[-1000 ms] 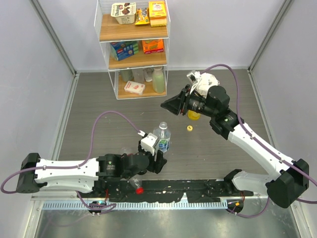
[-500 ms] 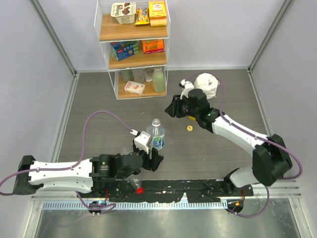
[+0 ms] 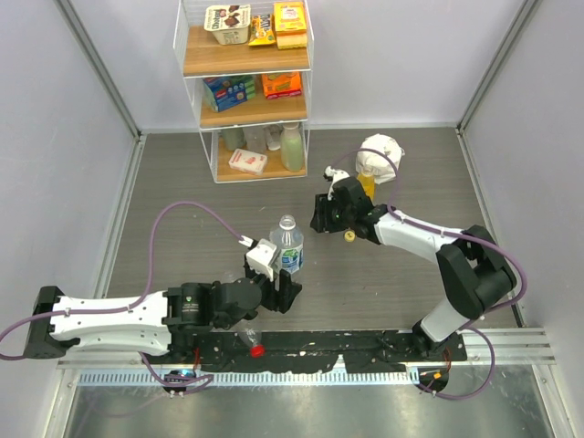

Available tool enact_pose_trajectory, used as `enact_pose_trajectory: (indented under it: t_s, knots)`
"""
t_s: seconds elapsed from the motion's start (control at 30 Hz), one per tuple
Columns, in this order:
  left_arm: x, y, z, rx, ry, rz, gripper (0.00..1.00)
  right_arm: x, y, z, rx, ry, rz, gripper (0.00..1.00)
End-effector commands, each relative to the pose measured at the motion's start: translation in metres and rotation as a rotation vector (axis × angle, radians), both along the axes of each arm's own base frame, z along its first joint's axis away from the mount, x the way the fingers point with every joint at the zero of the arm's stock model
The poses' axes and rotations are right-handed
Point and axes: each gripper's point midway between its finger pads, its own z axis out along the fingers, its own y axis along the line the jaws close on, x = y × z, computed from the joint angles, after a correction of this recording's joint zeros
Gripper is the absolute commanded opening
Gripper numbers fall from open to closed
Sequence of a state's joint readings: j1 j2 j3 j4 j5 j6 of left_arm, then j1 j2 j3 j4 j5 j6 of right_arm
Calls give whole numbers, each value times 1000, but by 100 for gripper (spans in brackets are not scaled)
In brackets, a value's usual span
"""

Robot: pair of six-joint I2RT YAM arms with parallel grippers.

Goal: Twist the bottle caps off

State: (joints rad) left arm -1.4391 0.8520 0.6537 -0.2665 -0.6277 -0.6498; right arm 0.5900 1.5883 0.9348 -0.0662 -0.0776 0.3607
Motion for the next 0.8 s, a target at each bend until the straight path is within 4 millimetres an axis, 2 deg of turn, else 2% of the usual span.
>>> enact_pose_trajectory:
  t_s: [0.0,0.03,0.13,0.43,0.6,0.73,0.77]
  knots:
    - [6,-2,23,-60,-27,30,0,11,-2,26,19,-106,-32,58]
    - [6,-2,22,-58,-25,29,0,11,-2,27,22,-108,-31,66]
    - [5,-2,18,-40,-19,29,0,11,-2,30,27,-108,-36,73]
    - [6,1,12,-26,-12,44,0,5,2,48,71,-126,-18,82]
    - [7,7,10,-27,-10,60,0,-4,6,80,145,-171,18,89]
    - [8,15,11,-29,-7,81,0,-17,11,114,227,-216,78,100]
    - [8,17,10,-29,-3,84,0,-24,14,125,261,-228,114,100]
